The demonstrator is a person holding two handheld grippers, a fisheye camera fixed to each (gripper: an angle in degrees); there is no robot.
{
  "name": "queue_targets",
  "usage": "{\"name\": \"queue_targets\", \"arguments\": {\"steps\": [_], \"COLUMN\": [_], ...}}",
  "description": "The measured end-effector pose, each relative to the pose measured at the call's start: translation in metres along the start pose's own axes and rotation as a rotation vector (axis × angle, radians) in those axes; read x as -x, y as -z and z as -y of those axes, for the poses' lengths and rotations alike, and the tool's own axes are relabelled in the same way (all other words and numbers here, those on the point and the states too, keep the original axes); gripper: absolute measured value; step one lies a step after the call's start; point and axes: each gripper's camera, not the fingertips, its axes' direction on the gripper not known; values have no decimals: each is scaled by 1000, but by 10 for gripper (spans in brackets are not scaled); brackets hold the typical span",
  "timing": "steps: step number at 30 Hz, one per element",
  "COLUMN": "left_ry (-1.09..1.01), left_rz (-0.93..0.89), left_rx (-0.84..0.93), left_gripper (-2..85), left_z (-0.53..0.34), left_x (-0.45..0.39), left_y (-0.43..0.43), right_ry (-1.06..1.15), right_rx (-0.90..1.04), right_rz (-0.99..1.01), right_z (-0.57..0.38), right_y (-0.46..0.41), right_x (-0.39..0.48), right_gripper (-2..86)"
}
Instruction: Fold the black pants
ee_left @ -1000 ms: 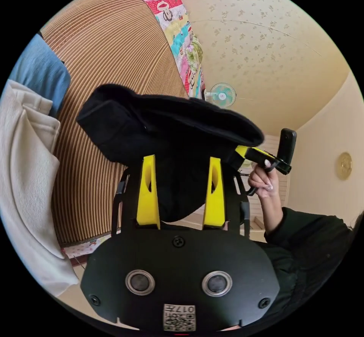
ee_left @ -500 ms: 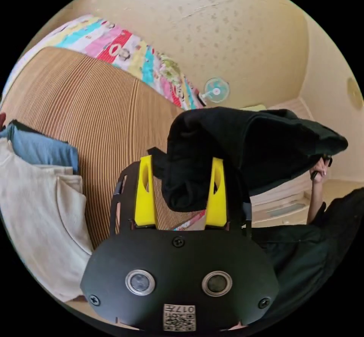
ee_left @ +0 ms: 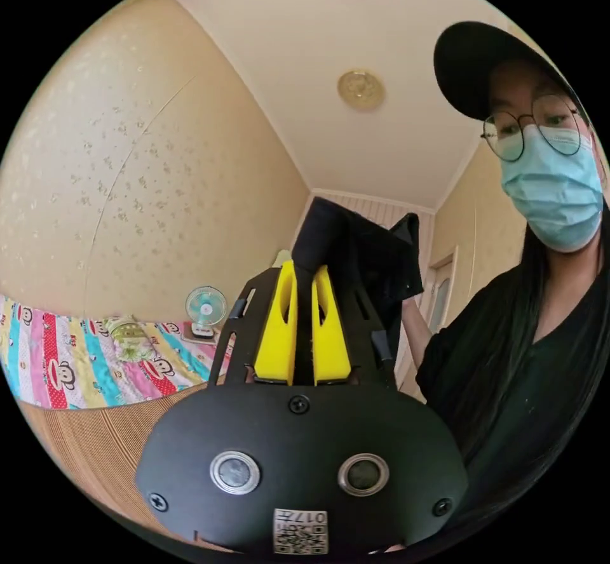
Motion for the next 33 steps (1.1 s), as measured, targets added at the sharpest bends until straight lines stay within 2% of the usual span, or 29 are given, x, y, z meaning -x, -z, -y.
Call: {"name": "queue_targets", "arguments": {"steps": [1, 3, 5, 7, 9, 11, 13, 16, 20, 24, 29, 31, 33], "left_ry": [12, 51, 115, 264, 389, 414, 436, 486, 774, 886, 889, 908, 957], "left_rz": [47, 261, 328, 365, 491, 637, 694, 679, 697, 658, 610, 632, 652], "left_rx": [7, 115, 197, 261, 367, 395, 419, 596, 1051, 1409, 1583, 1582, 1504], "left_gripper": [34, 34, 36, 42, 55, 61, 64, 69, 78, 92, 116, 122, 120], "left_z": [5, 25, 38, 46, 42, 27, -5, -101, -310, -471, -548, -560, -564], "left_x": [0, 25, 79, 155, 246, 278, 294, 316, 345, 317, 302, 308, 324], "left_y": [-4, -40, -84, -127, -166, -164, -153, -137, -109, -86, -78, -76, -74], "right_ry": [-30, -14, -77, -219, -408, -540, -543, -514, -570, -761, -887, -925, -932], "right_rx": [64, 160, 275, 338, 333, 350, 443, 755, 1207, 1363, 1456, 1481, 1537], "right_rz": [-120, -292, -492, -586, -618, -629, -564, -434, -276, -95, 30, 59, 85], "right_z": [4, 10, 18, 13, -10, -59, -108, -228, -443, -567, -650, -674, -696], "right_y": [-9, -40, -106, -152, -174, -184, -197, -231, -248, -245, -266, -272, -278], "right_x": [-27, -73, -164, -244, -310, -357, -375, -390, -375, -347, -311, -303, -292], "right_gripper": [27, 27, 28, 29, 31, 36, 41, 48, 59, 76, 109, 116, 122]}}
